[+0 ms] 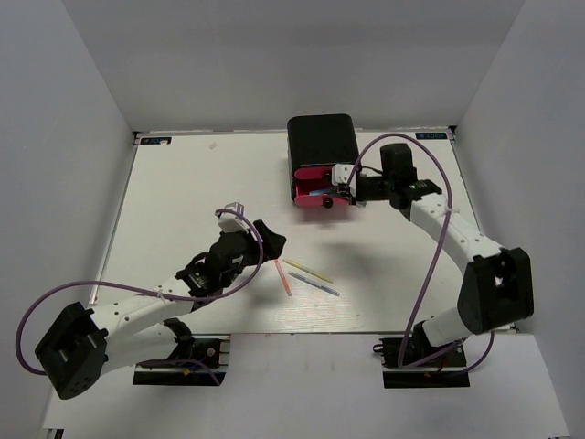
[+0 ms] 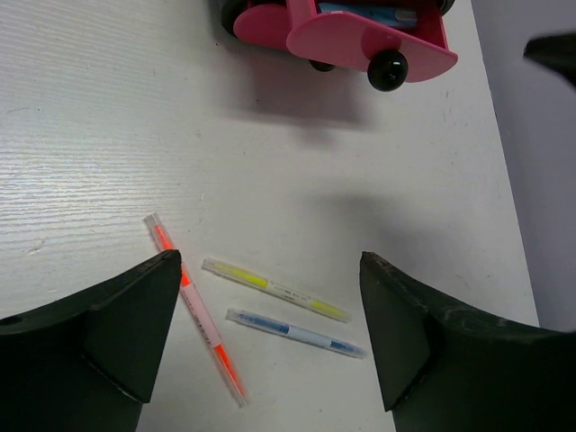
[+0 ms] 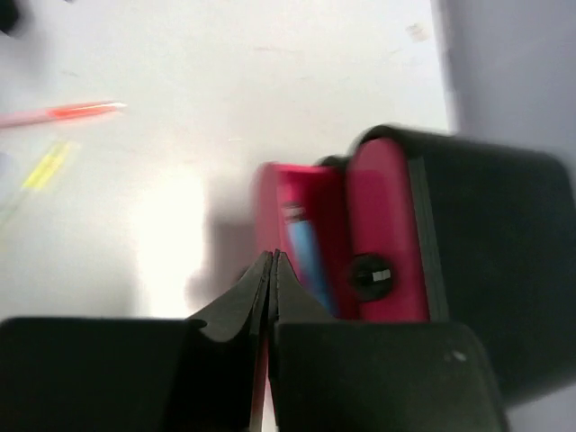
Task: Sort the stationery into containers
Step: Place the stationery into the container, then close the drawer
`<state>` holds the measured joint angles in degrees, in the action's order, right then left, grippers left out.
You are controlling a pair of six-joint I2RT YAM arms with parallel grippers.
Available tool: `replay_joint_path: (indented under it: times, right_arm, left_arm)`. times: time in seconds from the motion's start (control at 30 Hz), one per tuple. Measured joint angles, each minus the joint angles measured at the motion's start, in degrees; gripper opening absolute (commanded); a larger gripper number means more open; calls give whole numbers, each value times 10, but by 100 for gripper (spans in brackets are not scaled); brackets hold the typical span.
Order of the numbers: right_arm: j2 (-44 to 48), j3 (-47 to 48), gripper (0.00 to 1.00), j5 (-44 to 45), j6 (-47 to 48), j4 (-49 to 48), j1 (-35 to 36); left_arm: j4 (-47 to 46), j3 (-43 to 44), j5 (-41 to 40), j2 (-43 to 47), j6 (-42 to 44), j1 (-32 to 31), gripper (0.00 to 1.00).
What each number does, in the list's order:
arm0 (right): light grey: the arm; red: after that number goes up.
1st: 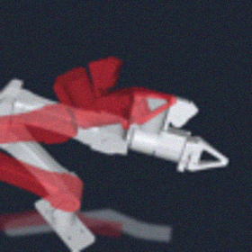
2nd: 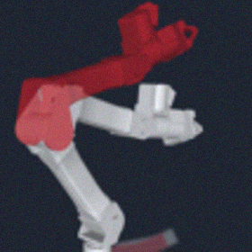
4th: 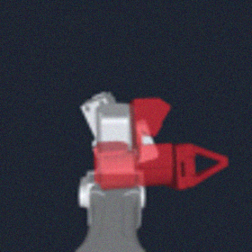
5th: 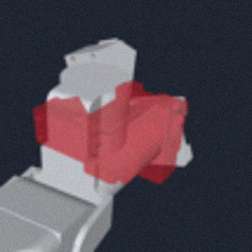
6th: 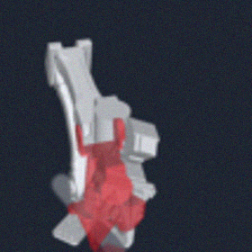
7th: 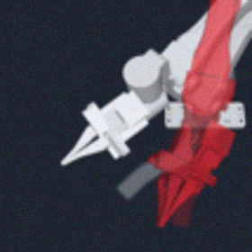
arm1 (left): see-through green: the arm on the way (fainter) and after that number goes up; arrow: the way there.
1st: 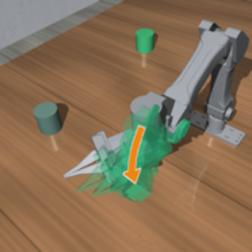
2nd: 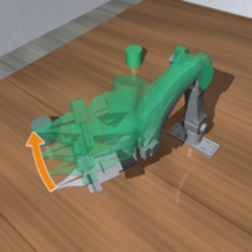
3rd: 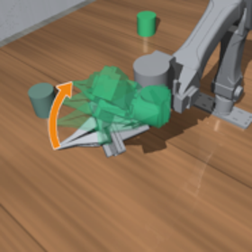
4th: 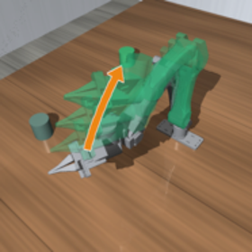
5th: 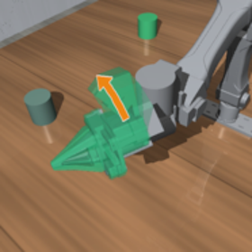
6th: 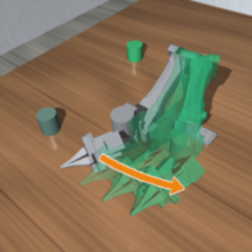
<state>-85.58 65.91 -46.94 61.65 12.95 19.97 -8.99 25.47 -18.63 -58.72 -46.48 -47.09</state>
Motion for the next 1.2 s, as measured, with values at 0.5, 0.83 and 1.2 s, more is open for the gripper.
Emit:
replay_joint_path:
  times: [0.5, 0.83, 1.2]
  right_arm:
    - [87, -253, 62, 134, -593, -119, 3]
    - [-16, -184, 60, 229, -858, -245, 2]
    - [-81, -137, 51, 255, -913, -277, 0]
  left_arm:
    - [1, 0, 6, 0, 0, 0, 74]
    - [30, 0, 6, 20, -6, 0, 75]
    - [50, 0, 0, 49, -16, 0, 75]
